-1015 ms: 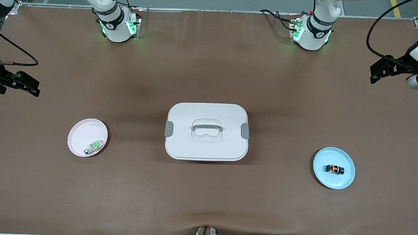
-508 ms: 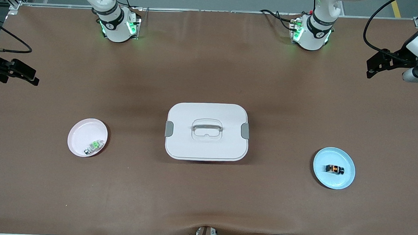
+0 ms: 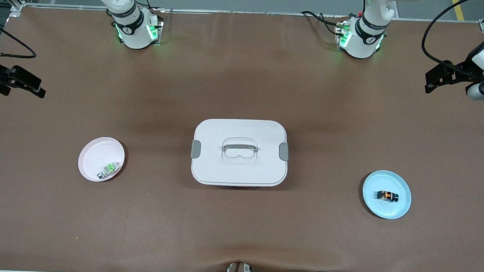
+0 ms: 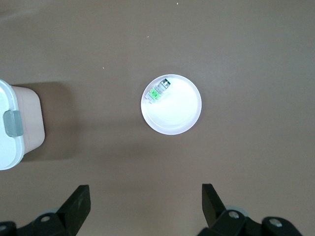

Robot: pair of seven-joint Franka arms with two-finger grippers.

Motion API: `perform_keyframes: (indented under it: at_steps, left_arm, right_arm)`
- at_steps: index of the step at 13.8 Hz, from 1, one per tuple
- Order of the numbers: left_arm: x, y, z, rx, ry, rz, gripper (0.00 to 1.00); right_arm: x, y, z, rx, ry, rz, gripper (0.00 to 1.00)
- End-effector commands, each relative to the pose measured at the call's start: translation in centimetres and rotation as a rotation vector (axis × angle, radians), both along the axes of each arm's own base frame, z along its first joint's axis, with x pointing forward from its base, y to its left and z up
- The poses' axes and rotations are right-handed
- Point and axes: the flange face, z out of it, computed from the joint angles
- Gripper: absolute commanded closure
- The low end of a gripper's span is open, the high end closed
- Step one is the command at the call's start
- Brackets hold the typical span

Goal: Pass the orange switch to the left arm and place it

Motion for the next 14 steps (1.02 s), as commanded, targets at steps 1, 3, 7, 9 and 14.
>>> perform_keyframes:
  at_steps: [1, 3, 7, 9, 14]
  left_arm:
    - [0.02, 0.53, 0.75, -0.002, 0.000, 0.009, 0.00]
    - [0.02, 0.53, 0.82, -0.002, -0.002, 0.011, 0.00]
    - [0.00, 0.24, 0.88, -0.012, -0.002, 0.016, 0.00]
    - [-0.12, 0.23, 1.03, -0.013, -0.004, 0.017, 0.00]
    - [-0.37, 0.31, 1.07, -0.014, 0.007, 0.018, 0.00]
  right_arm:
    - [-0.82, -0.04, 0.44, 0.003, -0.023, 0.051, 0.00]
    - [-0.74, -0.06, 0.33, 0.002, -0.020, 0.052, 0.00]
    - [-0.76, 0.17, 0.85, -0.041, -0.025, 0.052, 0.00]
    - [-0.80, 0.04, 1.04, -0.046, -0.026, 0.050, 0.00]
    - [-0.77, -0.64, 1.21, -0.030, -0.037, 0.024, 0.00]
